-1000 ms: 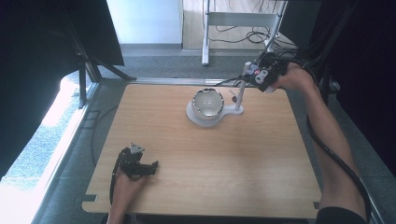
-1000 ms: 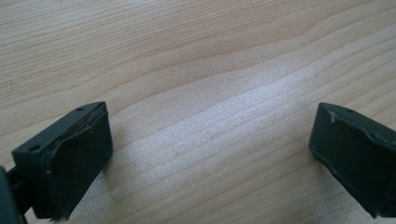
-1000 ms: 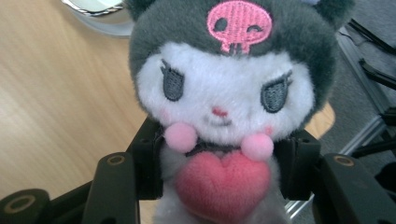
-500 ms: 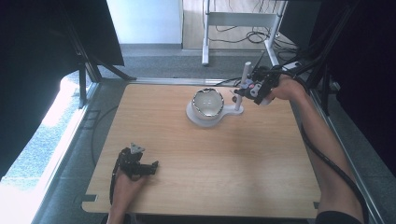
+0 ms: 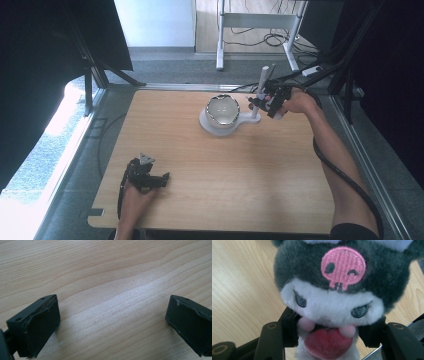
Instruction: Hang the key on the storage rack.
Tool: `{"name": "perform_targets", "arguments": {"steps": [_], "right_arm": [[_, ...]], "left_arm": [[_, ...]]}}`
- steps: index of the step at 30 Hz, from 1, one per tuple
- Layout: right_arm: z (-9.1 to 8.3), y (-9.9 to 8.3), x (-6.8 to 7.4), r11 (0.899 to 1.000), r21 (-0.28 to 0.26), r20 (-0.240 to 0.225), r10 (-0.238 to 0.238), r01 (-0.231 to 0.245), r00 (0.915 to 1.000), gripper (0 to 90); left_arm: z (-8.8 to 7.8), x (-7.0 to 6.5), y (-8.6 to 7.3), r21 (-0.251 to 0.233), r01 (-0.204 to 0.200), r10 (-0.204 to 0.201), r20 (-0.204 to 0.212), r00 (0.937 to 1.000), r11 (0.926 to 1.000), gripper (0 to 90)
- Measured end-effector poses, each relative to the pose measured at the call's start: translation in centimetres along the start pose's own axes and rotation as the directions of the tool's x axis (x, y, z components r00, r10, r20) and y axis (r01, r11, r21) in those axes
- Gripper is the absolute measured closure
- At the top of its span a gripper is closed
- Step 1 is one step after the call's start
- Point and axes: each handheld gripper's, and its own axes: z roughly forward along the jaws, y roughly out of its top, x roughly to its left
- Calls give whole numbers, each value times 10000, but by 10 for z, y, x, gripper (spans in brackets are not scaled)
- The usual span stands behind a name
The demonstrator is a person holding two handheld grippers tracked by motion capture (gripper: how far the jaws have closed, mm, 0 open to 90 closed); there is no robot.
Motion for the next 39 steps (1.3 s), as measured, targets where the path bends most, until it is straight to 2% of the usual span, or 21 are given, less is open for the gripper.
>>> {"name": "perform_targets", "arguments": {"steps": [3,4,9,12,18,22,39], "right_arm": [[8,-1,-1,10000,-52,-14,30,-30,10000,420],[13,-2,-2,9997,-42,17,236,-236,9997,412],[22,-4,-5,9991,-215,25,373,-373,9993,382],[29,-7,-6,9986,-156,235,500,-496,9985,294],[28,-15,-7,9977,-372,286,574,-563,9979,209],[23,-21,-5,9976,-574,331,403,-384,9986,183],[10,-47,25,9894,-1435,313,-160,204,9994,139]], "left_arm": [[0,0,0,1,36,-36,5,10000,10000,0],[0,0,0,22,9,-9,6,10000,10000,0],[0,0,0,19,15,-15,7,10000,10000,0],[0,0,0,18,14,-15,7,10000,10000,0],[0,0,0,21,11,-11,7,10000,10000,0],[0,0,0,19,13,-13,6,10000,10000,0],[0,0,0,28,27,-27,0,10000,10000,0]]}}
